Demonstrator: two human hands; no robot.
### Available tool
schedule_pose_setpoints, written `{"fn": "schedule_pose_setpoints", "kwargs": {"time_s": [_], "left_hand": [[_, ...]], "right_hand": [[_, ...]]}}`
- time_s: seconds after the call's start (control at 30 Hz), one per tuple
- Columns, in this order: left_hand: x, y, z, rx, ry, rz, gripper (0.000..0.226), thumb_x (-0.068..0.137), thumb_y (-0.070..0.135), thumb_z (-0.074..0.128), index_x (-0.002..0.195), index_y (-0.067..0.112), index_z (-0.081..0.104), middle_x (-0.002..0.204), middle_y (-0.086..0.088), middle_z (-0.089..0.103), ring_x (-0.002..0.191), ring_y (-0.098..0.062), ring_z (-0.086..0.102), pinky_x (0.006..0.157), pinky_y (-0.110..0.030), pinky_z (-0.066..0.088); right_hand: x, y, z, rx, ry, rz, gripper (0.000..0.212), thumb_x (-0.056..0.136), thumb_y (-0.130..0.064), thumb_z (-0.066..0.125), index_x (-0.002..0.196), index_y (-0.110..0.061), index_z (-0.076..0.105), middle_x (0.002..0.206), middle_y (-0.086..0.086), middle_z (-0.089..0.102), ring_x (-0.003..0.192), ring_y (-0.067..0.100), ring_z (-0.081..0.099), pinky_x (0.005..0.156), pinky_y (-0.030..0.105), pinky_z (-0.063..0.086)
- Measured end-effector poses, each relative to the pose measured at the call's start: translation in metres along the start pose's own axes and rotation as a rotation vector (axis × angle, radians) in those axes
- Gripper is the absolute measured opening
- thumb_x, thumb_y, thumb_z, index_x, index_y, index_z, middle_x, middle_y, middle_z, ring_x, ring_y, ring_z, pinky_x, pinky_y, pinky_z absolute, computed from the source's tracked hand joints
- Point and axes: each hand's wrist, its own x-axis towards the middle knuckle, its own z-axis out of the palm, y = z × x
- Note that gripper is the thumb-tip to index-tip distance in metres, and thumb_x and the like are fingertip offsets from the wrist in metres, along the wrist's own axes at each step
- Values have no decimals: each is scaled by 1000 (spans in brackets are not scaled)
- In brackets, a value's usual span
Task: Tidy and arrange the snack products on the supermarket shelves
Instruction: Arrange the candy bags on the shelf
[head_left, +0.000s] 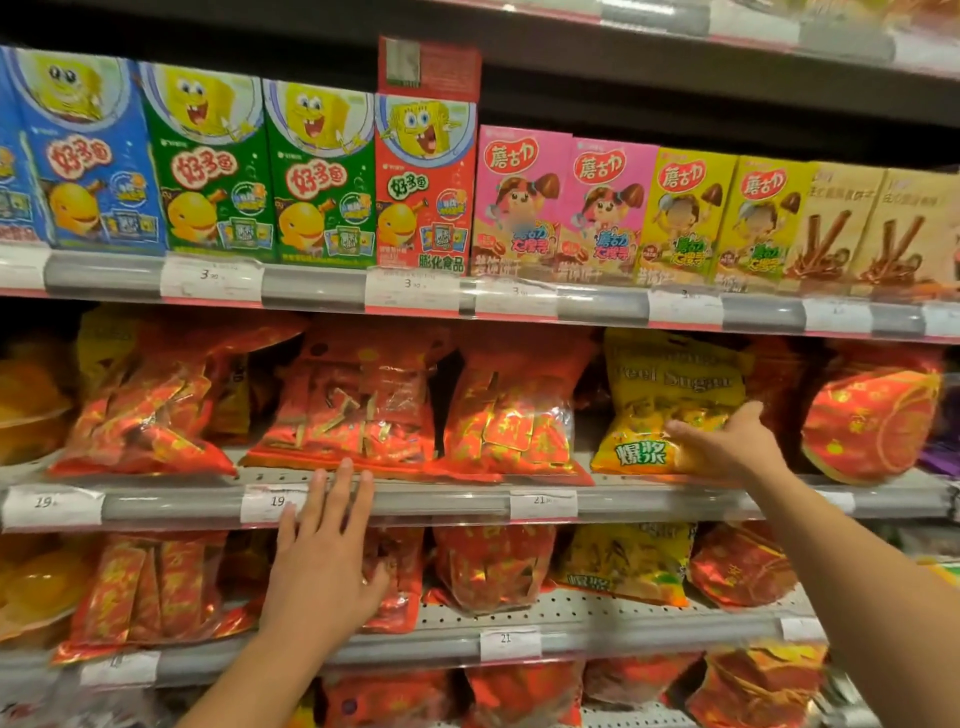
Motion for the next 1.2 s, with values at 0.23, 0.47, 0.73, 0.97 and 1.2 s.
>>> {"fn": "schedule_pose_setpoints", "kwargs": {"time_s": [0.23,0.47,0.73,0.97,1.2], "left_hand": [[-1,1,2,3,-1,-7,108,80,61,58,162,22,-1,169,-4,-13,155,-31,-5,119,-58,23],[0,-1,4,-49,-8,-14,108,79,60,62,162,25,2,169,-1,-12,155,-28,-6,121,-56,20],[4,-17,-6,-109,-20,66,94,79,67,32,161,30,5,168,5,-10,155,-22,-4,122,-51,24],[1,-10,-16,-113,-86,50,94,83,71,29,159,33,-12,164,6,-29,152,-21,-22,125,-47,6],[-1,-21,-17,-235,-82,99,83,85,64,14,161,28,14,169,4,-10,155,-20,-16,126,-48,10]], "right_hand": [[-9,-25,-7,128,133,-188,68,70,-57,85,109,-15,48,106,10,65,97,35,64,85,51,56],[-54,-32,-27,476,8,-278,35,76,-28,88,104,-23,68,100,0,76,86,22,75,84,48,61],[-162,-13,-34,428,-74,-568,44,70,-38,85,109,-42,65,105,-19,73,94,3,70,80,29,55],[-215,-26,9,124,-154,-928,53,80,-62,73,124,-37,60,98,-23,74,83,-3,71,68,26,58],[-237,-66,47,62,-174,-1081,59,80,-74,60,126,-37,53,94,-15,75,77,10,72,62,39,59]]}}
